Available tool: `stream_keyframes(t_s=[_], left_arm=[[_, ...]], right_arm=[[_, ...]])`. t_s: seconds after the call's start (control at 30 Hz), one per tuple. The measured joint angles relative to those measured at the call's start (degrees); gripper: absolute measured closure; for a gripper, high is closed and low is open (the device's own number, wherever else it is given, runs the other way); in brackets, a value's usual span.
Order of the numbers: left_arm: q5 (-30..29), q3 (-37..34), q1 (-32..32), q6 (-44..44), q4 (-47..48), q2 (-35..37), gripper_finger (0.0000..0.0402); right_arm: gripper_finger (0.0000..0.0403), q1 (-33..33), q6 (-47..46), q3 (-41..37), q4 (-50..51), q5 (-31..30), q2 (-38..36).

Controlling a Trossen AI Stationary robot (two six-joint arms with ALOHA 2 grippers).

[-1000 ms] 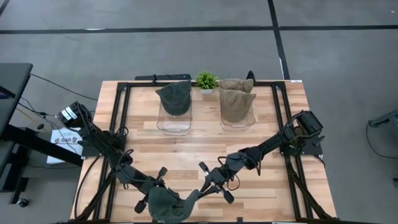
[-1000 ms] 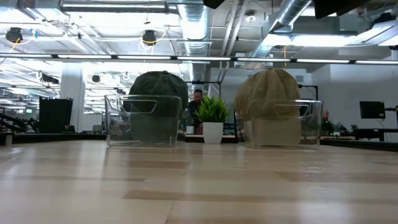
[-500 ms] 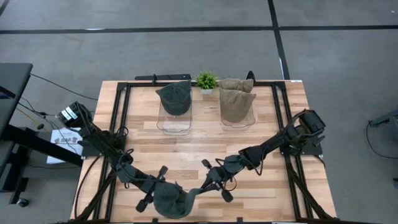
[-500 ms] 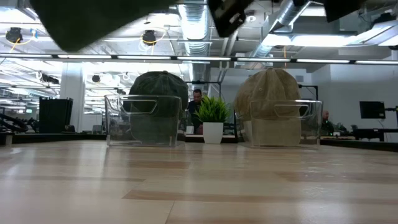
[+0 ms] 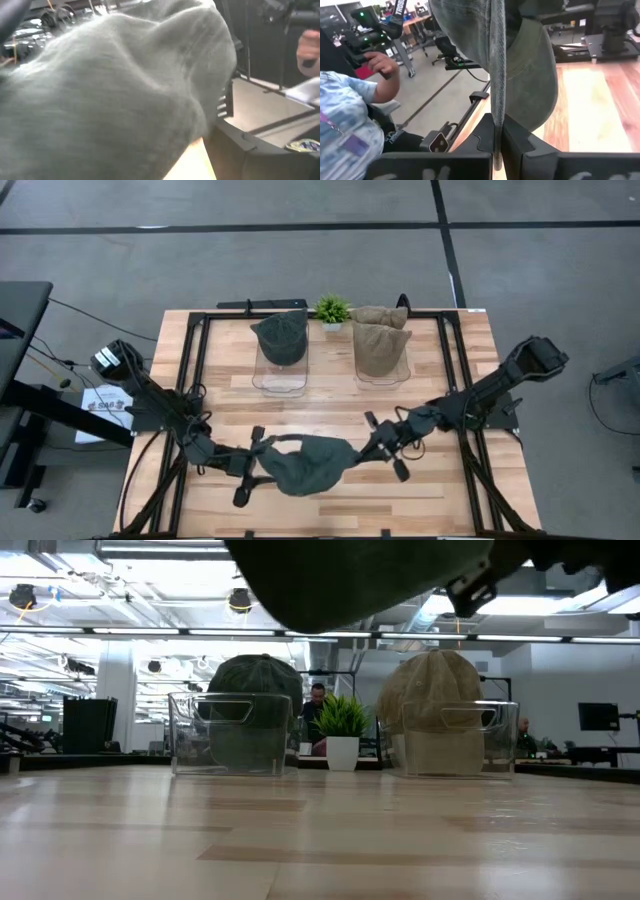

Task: Pick & Place hat
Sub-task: Put the black cap into the left transparent container

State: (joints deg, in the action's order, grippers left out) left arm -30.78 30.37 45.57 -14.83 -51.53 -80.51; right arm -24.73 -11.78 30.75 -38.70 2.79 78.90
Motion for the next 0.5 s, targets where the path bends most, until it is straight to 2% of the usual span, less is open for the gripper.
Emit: stream_keyframes(t_s=[0.13,0.3,0.5], left_arm=[[-0.1,0.0,-1.0,0.0,0.0,1.9,0.0226],[1.8,0.0,-3.7,1.4,0.0,2.9,0.0226],[19.5,0.0,-11.7,11.6,0.0,1.9,0.0226]], right_arm=[[0.04,0.0,-0.3,-1.9,-0.4,-0.2,-2.3],[0.04,0.0,-0.3,-1.9,-2.3,-0.1,-0.1],[0.04,0.2,1.8,-0.4,-8.0,1.5,5.9]])
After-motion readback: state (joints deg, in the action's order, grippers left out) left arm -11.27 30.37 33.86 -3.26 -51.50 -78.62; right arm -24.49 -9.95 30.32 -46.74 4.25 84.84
